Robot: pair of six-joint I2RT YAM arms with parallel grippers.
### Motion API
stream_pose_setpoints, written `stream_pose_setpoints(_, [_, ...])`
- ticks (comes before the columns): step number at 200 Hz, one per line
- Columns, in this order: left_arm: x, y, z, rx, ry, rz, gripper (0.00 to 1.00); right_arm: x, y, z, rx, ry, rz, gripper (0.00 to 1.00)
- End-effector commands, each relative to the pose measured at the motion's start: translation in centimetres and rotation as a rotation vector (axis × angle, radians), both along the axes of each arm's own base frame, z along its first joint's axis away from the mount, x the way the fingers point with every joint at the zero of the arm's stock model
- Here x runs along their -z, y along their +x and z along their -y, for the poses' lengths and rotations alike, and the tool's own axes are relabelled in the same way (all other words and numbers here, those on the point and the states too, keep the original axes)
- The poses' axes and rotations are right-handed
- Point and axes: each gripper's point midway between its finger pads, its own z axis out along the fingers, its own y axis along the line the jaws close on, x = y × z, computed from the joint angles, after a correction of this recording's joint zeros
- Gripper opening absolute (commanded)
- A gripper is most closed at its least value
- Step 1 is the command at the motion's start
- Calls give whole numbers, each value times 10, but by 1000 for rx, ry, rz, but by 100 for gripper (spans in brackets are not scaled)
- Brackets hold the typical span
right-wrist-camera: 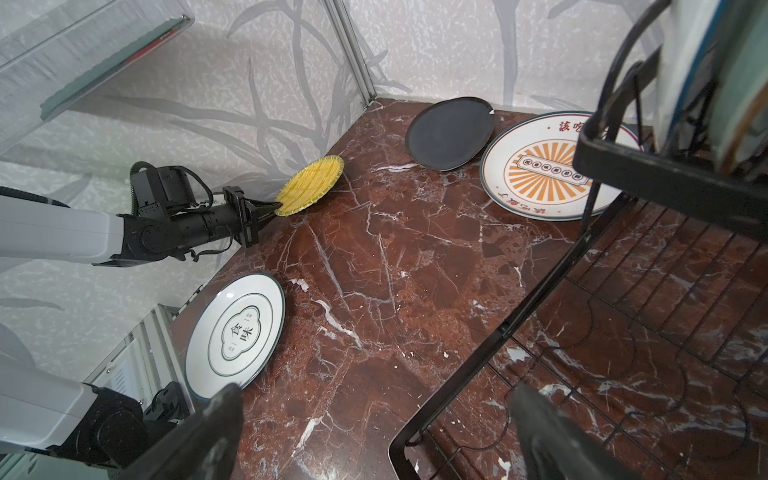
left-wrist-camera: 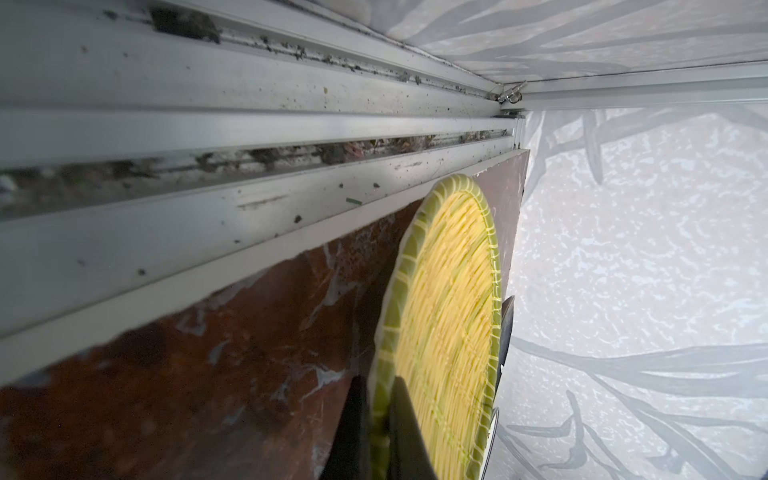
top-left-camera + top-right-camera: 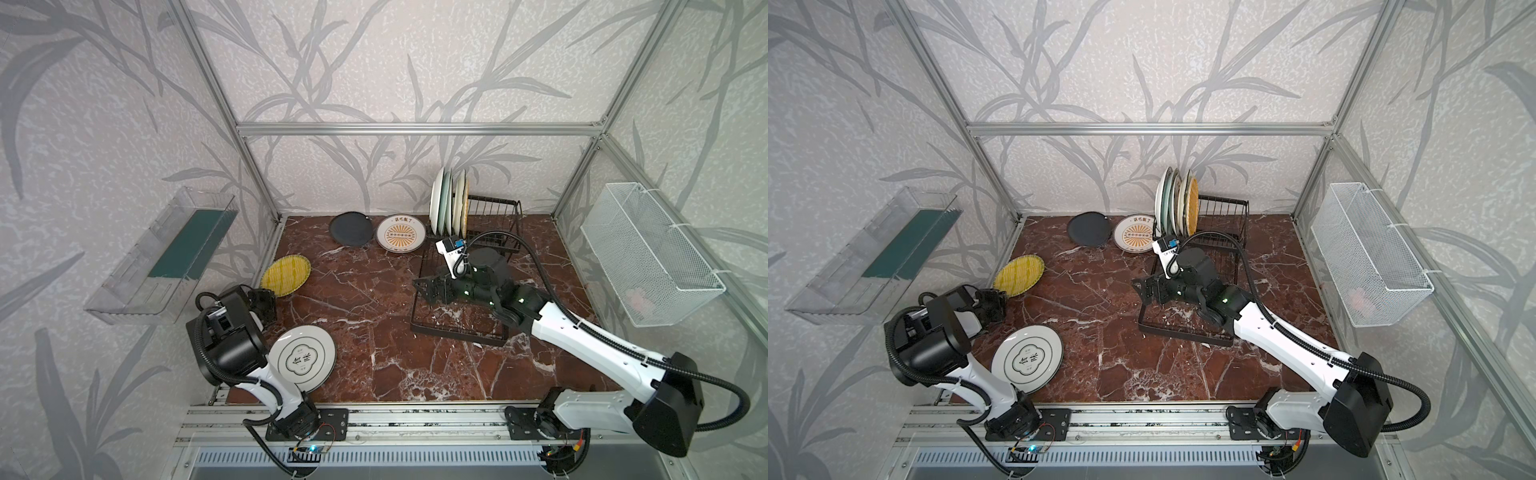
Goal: Load the plates into the dish rack
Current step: 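Tilt the green-rimmed yellow tray upright with the left gripper while the right approaches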
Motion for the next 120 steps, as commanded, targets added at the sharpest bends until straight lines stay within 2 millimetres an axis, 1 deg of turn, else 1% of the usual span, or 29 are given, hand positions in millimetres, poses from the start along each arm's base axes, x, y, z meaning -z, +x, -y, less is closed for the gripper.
stream_pose_setpoints(1, [-2,3,19,26,-51,-2,0,-3,2,-1,7,2,22,99])
stream_pose_setpoints(41, [-22,14,46,83,-45,45,0,-3,6,-1,8,-30,49,99])
stream_pose_setpoints(84, [-38,23,83,174,-25,52,0,-3,10,-2,1,-41,105,99])
stream_pose_setpoints(120, [-54,30,115,263,-2,61,0,-3,12,-3,-20,-56,165,99])
